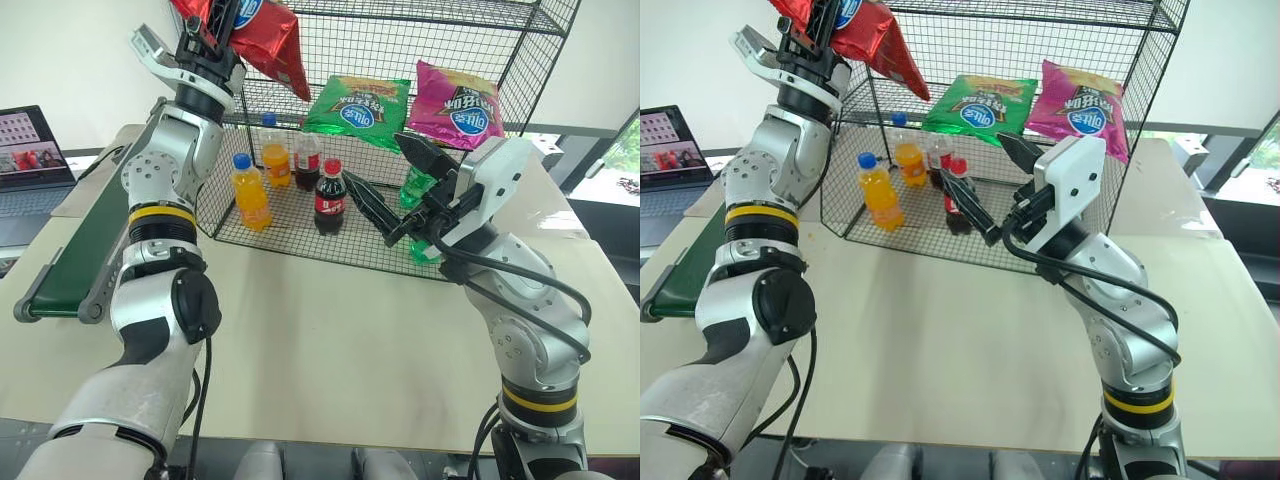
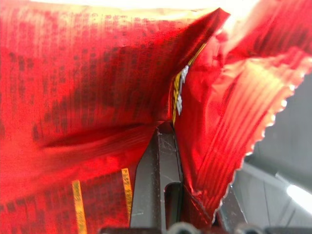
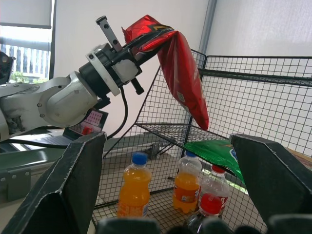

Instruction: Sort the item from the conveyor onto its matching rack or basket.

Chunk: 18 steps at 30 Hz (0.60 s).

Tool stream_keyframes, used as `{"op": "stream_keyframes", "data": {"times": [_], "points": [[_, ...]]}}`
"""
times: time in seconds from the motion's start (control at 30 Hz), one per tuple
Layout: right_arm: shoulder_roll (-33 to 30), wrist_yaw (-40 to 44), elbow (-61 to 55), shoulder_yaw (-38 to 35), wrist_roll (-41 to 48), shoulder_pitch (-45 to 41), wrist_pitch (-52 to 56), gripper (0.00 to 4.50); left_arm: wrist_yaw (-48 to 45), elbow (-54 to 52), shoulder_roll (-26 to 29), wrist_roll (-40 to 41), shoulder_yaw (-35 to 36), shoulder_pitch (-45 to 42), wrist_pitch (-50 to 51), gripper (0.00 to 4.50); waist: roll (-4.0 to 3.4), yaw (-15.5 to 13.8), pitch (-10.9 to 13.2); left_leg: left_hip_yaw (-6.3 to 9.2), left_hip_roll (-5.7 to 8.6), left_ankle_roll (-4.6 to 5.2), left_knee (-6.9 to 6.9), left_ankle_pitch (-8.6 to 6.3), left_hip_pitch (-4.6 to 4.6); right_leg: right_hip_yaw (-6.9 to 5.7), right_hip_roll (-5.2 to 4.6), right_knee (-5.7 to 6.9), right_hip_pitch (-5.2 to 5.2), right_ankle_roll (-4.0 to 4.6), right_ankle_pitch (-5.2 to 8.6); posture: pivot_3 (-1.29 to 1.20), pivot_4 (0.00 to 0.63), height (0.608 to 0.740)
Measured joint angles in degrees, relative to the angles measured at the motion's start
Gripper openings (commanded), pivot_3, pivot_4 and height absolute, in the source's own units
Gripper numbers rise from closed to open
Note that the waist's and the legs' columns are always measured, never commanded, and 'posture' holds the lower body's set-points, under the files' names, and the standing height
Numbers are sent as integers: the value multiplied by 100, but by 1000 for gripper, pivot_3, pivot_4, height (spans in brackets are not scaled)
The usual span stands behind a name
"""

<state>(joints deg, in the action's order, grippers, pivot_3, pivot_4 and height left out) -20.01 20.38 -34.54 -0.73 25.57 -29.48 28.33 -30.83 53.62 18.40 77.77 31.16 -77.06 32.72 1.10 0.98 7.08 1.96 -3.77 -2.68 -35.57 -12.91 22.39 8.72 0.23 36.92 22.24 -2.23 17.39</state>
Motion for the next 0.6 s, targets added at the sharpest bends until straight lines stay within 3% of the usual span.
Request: {"op": "stream_keyframes", "data": {"times": [0.27,0.4,0.6], "points": [[-11,-67,-102,10,0,0,69,4500,195,859,-6,-737,539,507,-251,26,-2,7,2,2,-2,1,3,1,1,0,0,7,2,0,0,0,150,738],[-24,-74,-103,9,0,0,97,4500,652,756,-150,-876,679,704,-180,26,-1,-16,2,6,-2,1,1,1,7,-2,0,7,3,0,0,0,150,738],[-7,-75,-95,35,-15,0,98,4500,1753,-260,-426,-868,1028,894,-170,26,-1,-18,2,9,-2,1,-5,1,6,-2,0,14,2,-1,-1,0,150,738]]}}
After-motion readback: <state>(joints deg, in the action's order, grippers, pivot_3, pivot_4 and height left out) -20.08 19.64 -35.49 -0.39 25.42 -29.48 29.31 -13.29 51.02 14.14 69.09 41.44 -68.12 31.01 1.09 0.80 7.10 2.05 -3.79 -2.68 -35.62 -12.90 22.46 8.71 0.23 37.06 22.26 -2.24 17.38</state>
